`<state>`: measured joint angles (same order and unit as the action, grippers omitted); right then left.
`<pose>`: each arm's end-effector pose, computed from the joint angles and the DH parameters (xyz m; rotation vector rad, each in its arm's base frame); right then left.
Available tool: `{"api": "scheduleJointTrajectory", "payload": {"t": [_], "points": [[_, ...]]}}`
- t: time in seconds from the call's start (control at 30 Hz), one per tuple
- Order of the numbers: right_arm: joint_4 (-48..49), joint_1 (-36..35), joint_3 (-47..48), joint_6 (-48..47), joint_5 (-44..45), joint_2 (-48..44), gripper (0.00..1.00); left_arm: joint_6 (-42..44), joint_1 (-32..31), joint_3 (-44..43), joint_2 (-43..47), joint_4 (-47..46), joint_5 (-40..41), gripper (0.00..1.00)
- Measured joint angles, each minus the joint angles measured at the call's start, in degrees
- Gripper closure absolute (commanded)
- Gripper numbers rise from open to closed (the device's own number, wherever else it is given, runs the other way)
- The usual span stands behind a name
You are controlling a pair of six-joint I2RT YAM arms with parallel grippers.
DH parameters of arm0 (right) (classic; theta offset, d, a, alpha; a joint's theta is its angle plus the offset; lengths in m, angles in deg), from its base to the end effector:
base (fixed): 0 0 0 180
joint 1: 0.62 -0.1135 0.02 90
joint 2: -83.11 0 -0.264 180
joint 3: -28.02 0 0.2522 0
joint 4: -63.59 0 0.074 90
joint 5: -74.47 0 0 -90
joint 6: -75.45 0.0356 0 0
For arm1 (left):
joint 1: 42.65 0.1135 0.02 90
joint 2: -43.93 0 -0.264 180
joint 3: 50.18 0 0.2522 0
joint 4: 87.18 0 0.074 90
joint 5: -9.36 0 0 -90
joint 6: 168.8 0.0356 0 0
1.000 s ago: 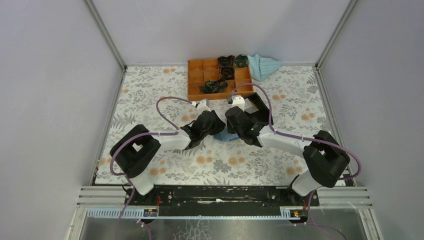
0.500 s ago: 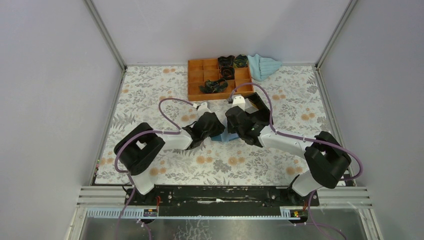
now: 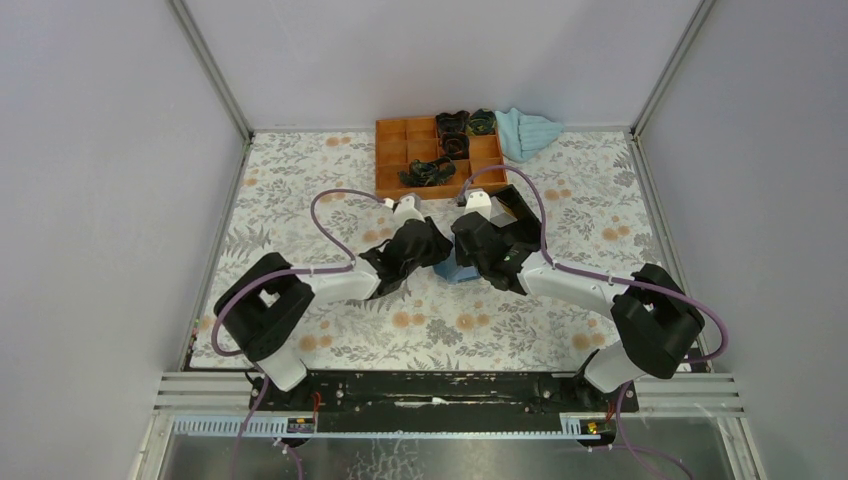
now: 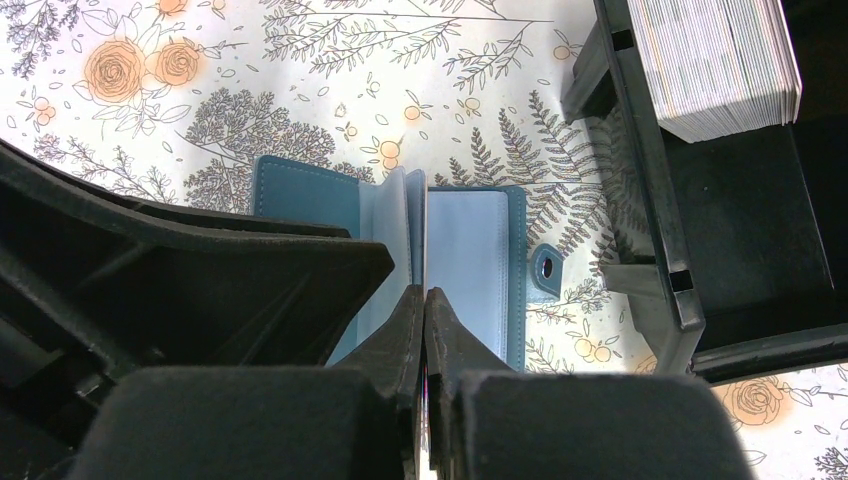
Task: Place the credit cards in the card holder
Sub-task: Insert the credit card into the card holder.
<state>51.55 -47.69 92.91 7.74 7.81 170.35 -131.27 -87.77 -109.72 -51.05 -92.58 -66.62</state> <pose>0.2341 0.2310 0.2210 -0.2289 2.1160 0.2755 0.2477 -0.2365 0.1759 -0.2925 2.1543 -0.7656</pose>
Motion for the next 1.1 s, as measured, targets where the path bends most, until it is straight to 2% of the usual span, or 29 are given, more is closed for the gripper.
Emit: {"api": "scheduleJointTrajectory", "payload": {"t": [0.43,1.1], "points": [[0.0,0.0,-0.4,0.0,-0.1,0.0,1.00,1.2,-0.6,-4.6,-3.0,3.4,0.1,0.64],[0.2,0.0,-0.8,0.0,-0.4,-0.3,1.00,2.0,-0.6,-4.9,-4.5,5.5,0.1,0.65]]}}
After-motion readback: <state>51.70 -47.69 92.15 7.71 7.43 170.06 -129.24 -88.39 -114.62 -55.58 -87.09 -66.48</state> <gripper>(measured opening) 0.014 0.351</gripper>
